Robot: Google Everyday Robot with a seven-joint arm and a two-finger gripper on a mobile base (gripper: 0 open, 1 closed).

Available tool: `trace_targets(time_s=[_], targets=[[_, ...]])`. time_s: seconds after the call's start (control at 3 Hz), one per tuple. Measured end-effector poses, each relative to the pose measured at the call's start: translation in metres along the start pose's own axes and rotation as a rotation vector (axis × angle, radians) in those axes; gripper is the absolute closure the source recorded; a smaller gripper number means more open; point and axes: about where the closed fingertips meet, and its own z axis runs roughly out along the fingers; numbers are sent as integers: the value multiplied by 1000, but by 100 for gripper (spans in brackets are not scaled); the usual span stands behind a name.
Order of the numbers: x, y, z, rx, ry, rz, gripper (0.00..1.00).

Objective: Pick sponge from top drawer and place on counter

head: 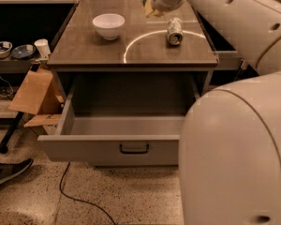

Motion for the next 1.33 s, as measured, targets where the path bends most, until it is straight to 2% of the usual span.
trace_targets(time_s=[0.67, 1.33], targets=[[-23, 45, 40, 15, -6, 20, 100], [-17, 66, 100, 54, 73, 40, 100]])
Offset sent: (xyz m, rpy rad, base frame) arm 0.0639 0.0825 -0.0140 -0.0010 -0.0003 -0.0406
